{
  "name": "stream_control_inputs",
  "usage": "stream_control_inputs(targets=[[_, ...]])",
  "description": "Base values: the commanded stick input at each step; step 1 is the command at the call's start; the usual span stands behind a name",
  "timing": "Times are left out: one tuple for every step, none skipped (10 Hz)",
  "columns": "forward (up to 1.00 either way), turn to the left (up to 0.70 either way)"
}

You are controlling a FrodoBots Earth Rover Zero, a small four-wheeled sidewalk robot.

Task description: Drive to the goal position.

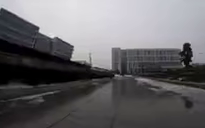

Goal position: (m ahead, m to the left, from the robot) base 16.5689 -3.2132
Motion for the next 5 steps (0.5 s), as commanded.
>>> stream_control_inputs(targets=[[1.0, 0.0], [1.0, 0.0], [1.0, 0.0], [1.0, 0.0], [1.0, 0.0]])
